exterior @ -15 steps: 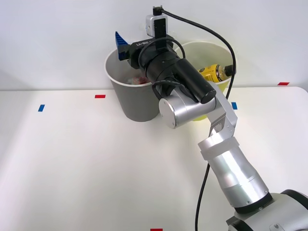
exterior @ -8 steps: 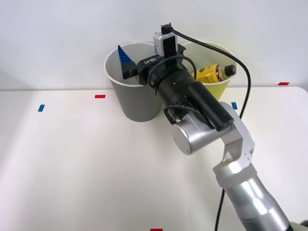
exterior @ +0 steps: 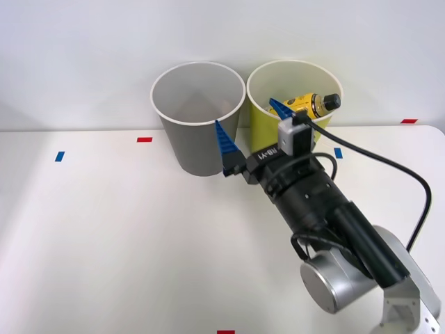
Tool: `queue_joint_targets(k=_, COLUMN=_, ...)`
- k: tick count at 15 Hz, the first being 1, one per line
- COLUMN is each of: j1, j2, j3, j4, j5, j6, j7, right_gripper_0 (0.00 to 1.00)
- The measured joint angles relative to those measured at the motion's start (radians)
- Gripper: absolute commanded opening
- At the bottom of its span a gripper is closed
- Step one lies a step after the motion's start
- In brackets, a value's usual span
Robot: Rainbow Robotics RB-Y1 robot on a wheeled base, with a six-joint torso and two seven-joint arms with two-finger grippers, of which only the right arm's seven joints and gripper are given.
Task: Put cans in the gray bin, plastic bottles in the light green bin
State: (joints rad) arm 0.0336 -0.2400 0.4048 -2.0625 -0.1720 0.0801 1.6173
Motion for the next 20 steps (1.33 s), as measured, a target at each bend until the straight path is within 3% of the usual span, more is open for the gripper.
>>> queue_joint_targets(k=8, j1=0.365, j2=-0.114, j3=0.033, j4=-0.008, j5=-0.009, j6=-0.343, j7=-0.006, right_gripper_0=1.0)
queue_joint_targets(k=14, j1=0.577, j2=-0.195, j3=-0.01, j4=-0.007, j5=-0.016, j6=-0.463, j7=-0.01, right_gripper_0=1.0)
queue_joint_targets(k=20, j1=0.725, j2=-0.179, j3=-0.046, j4=-0.007, j5=-0.011, j6=-0.52, j7=-0.002, right_gripper_0=1.0)
